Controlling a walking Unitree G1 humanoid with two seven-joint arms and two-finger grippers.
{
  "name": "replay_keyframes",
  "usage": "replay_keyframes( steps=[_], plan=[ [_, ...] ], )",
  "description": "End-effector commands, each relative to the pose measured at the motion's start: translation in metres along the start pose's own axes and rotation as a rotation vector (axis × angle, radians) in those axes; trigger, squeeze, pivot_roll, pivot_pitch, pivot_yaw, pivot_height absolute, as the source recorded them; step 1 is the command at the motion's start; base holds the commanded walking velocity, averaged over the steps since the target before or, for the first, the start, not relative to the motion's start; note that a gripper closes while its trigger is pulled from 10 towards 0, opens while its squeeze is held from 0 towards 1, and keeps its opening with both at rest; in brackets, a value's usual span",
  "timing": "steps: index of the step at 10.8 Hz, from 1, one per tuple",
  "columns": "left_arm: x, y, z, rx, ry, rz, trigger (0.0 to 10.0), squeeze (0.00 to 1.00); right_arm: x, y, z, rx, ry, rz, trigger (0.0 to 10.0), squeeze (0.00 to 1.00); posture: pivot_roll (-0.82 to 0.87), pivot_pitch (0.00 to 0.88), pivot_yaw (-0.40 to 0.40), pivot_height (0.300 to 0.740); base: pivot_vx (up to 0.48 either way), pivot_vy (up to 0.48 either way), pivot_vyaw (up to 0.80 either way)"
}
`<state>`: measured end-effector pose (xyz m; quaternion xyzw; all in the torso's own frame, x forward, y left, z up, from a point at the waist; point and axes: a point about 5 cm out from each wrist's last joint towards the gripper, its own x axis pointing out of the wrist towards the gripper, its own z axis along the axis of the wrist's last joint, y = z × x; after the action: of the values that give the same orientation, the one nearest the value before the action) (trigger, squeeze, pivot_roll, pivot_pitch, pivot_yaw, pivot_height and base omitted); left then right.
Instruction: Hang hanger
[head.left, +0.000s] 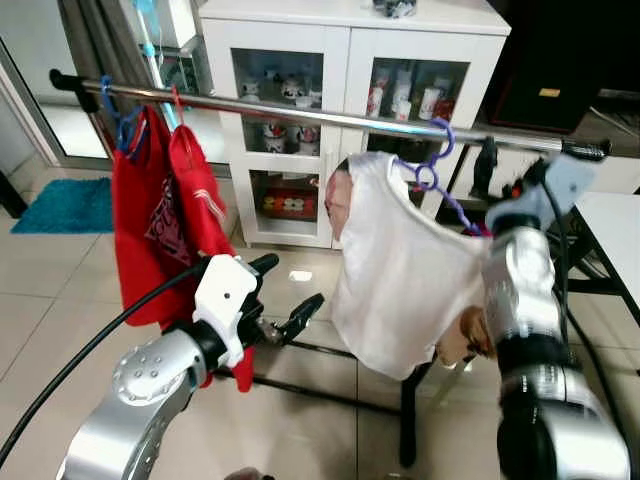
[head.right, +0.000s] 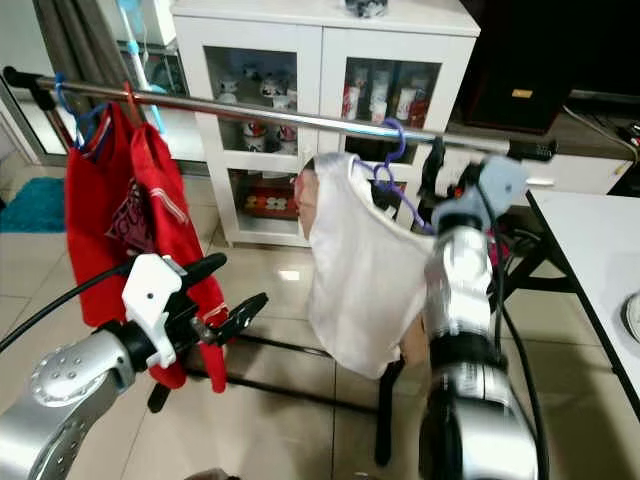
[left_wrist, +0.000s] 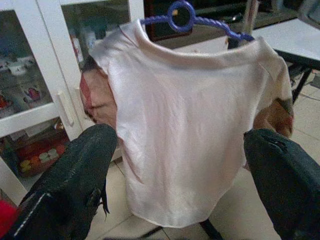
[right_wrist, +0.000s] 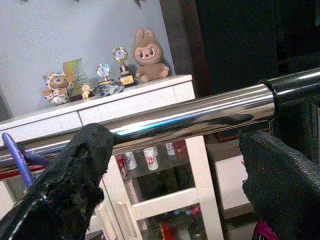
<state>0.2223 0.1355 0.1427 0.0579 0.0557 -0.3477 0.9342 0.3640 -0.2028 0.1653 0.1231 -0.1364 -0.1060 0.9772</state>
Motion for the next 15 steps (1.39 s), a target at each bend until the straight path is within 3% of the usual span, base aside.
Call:
replay_keyframes(
  steps=[1,5,8,9,10,11,13,14,15],
  plan=[
    [-0.002,0.000,0.004,0.008,-0.005,-0.009,10.0,0.00,0.005,0.003,0.000,0.014,0.010,0.011,10.0,0.00,0.02,0.036,0.002,0.740,0.000,0.000,0.00],
    [-0.004,0.002,0.005,0.018,0.007,-0.001,10.0,0.00,0.029,0.011,0.014,0.028,0.001,0.037,10.0,0.00,0.04,0.055,0.002,0.740,0.000,0.000,0.00],
    [-0.009,0.005,0.005,-0.009,0.003,0.068,10.0,0.00,0.011,0.003,0.017,0.029,-0.099,0.131,10.0,0.00,0.04,0.042,-0.017,0.740,0.000,0.000,0.00],
    [-0.014,0.012,0.007,-0.025,-0.007,0.148,10.0,0.00,-0.016,-0.001,0.022,0.022,-0.125,0.226,10.0,0.00,0.03,0.030,-0.011,0.740,0.000,0.000,0.00],
    [-0.016,0.027,0.011,0.008,-0.039,0.277,10.0,0.00,-0.059,0.005,0.020,0.037,0.004,0.367,10.0,0.00,0.01,0.024,0.003,0.740,0.000,0.000,0.00],
    [-0.011,0.041,0.010,0.045,-0.037,0.374,10.0,0.00,-0.096,0.021,0.012,0.055,0.163,0.476,10.0,0.00,0.00,0.015,0.017,0.740,0.000,0.000,0.00],
    [-0.001,0.042,0.015,0.029,-0.063,0.378,10.0,0.00,-0.123,0.045,0.004,0.092,0.278,0.565,10.0,0.00,-0.01,0.010,0.027,0.740,0.000,0.000,0.00],
    [0.003,0.039,0.017,0.010,-0.061,0.383,10.0,0.00,-0.128,0.052,0.002,0.059,0.318,0.584,10.0,0.00,-0.01,0.008,0.025,0.740,0.000,0.000,0.00],
    [0.002,0.039,0.015,0.050,-0.065,0.387,10.0,0.00,-0.132,0.057,0.004,0.024,0.357,0.639,10.0,0.00,0.00,0.007,0.017,0.740,0.000,0.000,0.80]
  ],
)
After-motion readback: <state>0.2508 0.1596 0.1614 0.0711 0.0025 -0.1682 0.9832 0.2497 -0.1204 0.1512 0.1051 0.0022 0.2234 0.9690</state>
